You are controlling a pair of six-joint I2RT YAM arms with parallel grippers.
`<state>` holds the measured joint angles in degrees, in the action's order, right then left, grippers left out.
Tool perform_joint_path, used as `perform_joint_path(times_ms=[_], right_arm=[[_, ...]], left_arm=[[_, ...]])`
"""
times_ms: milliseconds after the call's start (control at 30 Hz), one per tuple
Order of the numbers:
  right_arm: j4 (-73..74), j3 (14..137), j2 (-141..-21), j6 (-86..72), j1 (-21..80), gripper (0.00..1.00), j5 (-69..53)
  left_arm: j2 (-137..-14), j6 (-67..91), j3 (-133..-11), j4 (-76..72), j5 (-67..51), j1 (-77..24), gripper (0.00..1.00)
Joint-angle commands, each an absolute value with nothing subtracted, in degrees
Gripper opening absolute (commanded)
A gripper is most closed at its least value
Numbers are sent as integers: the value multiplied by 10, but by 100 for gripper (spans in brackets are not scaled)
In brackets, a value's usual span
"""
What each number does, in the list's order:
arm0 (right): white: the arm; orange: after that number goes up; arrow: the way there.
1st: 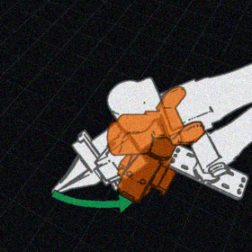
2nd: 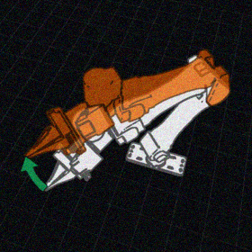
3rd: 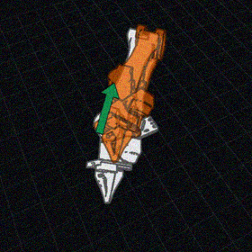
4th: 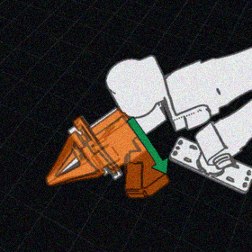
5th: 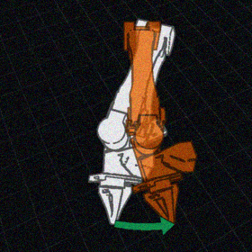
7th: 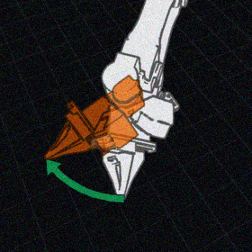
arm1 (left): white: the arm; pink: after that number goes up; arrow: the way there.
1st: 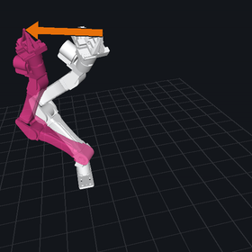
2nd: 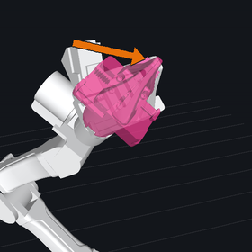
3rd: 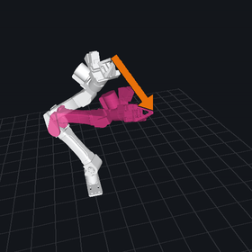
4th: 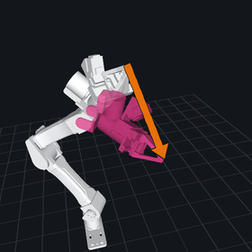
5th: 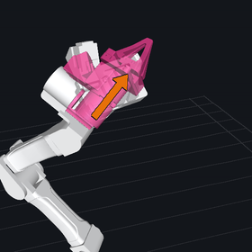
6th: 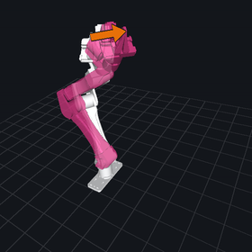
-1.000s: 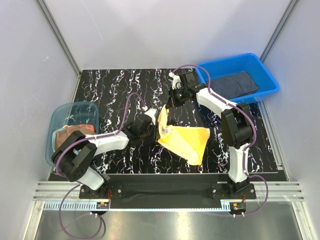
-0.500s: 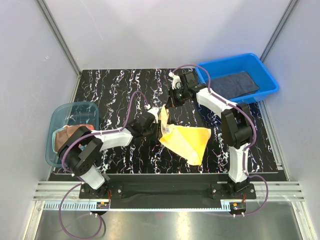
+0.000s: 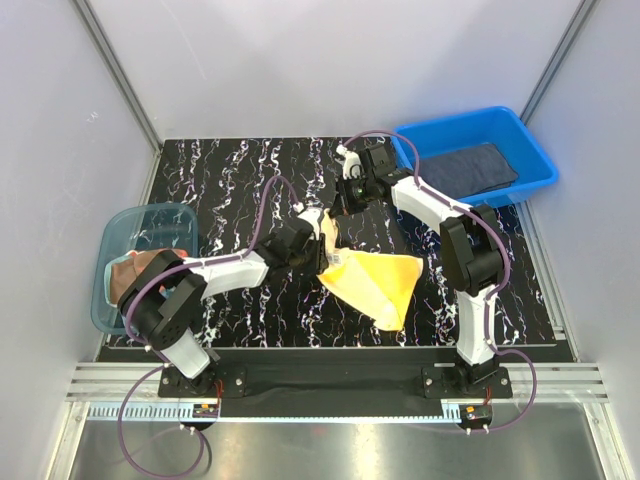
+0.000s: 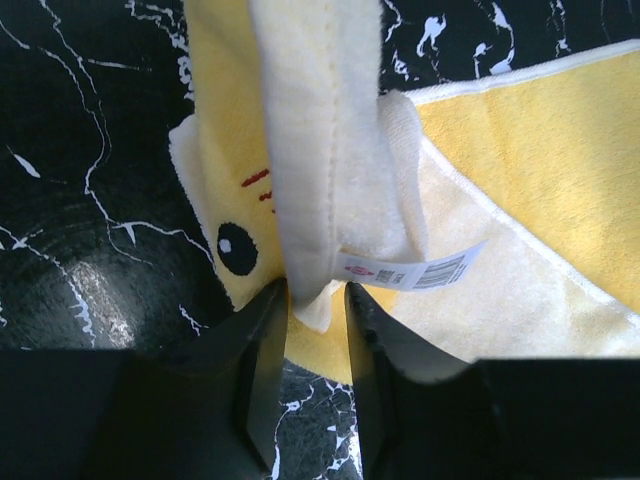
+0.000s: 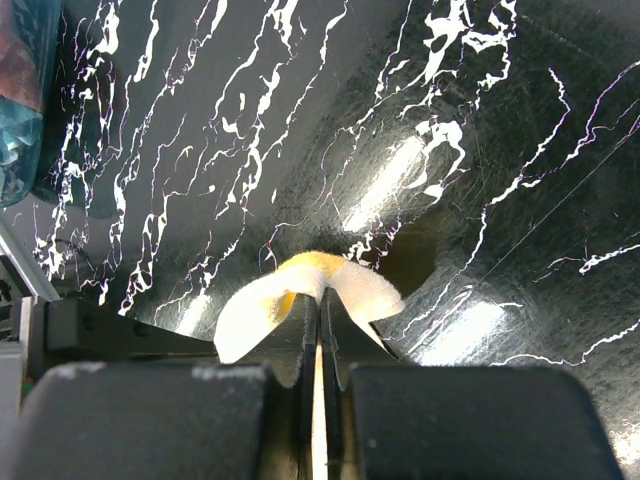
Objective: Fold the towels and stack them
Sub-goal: Flatten out the crumpled towel
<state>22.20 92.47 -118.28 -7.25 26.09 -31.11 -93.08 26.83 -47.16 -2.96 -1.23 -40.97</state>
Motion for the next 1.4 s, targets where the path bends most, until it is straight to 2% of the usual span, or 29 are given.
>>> perform_joint_path(times_ms=[0, 400, 500, 533, 600, 733, 900, 1167, 1300, 1367], right_arm=[[202, 943, -1186, -75, 259, 0, -325], [210, 949, -1191, -69, 259, 0, -322], [211, 948, -1192, -69, 259, 0, -319], [213, 948, -1191, -69, 259, 0, -317], [216, 951, -1191, -67, 258, 0, -309], [231, 964, -1173, -55, 257, 0, -274], [294, 1034, -1139, -33, 249, 0, -207], [393, 1167, -1068, -3, 247, 0, -128], [433, 1159, -998, 19, 247, 0, -122], [425, 1104, -926, 22, 248, 0, -123]], left_arm=[[-939, 271, -502, -47, -5, -410, 35], [-954, 289, -498, -40, -2, -410, 29], [-954, 290, -495, -40, -2, -411, 19], [-954, 289, -495, -40, -3, -410, 7], [-951, 287, -497, -38, -4, -411, 0], [-935, 272, -521, -2, -8, -410, 0], [-880, 226, -593, 127, 13, -410, 0], [-805, 80, -806, 329, 76, -392, 0], [-800, 14, -915, 430, 73, -385, 0], [-787, 5, -947, 471, 55, -386, 0]])
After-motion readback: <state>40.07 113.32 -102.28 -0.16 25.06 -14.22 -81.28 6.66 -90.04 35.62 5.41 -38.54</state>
